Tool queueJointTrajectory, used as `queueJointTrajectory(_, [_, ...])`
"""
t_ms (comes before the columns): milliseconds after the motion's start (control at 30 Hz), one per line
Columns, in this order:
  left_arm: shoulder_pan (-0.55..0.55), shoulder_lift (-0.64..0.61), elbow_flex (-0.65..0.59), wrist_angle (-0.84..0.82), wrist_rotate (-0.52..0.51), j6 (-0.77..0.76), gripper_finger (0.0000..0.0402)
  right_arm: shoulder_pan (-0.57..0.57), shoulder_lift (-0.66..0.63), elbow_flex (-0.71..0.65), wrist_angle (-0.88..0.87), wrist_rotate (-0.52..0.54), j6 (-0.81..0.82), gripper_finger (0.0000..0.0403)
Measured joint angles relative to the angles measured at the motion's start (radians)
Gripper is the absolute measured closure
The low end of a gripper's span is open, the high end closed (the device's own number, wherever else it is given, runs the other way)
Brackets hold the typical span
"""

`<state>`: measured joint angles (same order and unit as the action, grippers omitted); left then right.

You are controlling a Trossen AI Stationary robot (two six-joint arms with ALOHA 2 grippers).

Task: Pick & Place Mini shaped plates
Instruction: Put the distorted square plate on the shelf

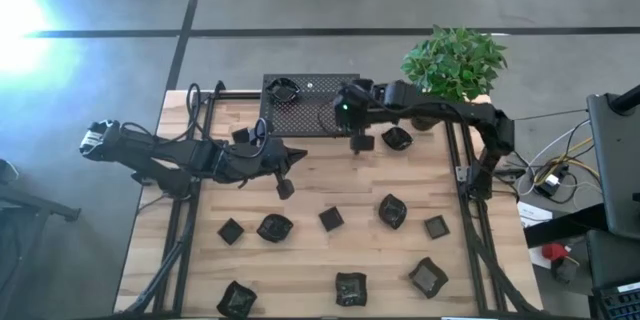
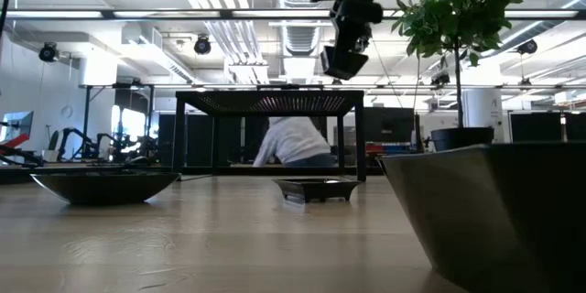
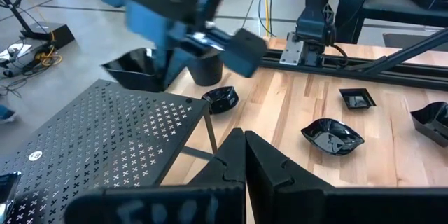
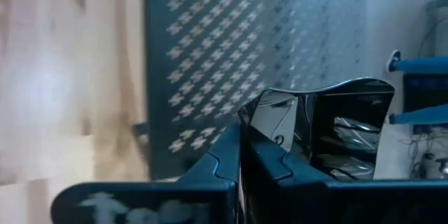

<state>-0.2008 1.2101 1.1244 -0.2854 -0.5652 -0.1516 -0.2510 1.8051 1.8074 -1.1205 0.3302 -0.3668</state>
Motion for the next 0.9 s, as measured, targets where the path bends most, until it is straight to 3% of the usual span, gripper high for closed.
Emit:
queueJointTrajectory(267, [0.0, 0.0, 0.0, -0.004, 0.0, 0.0, 0.0401, -0.084, 0.143, 0.156, -0.002, -0.111, -0.08, 0.0395])
queueJointTrajectory(600, [0.0, 0.0, 0.0, -0.024, 0.0, 0.0, 0.0402, -0.14, 0.273, 0.308, -0.06, -0.112, -0.093, 0.0395])
queueJointTrajectory(900, [0.001, 0.0, 0.0, -0.03, 0.0, 0.0, 0.0402, -0.157, 0.316, 0.335, -0.055, -0.111, -0.132, 0.0395])
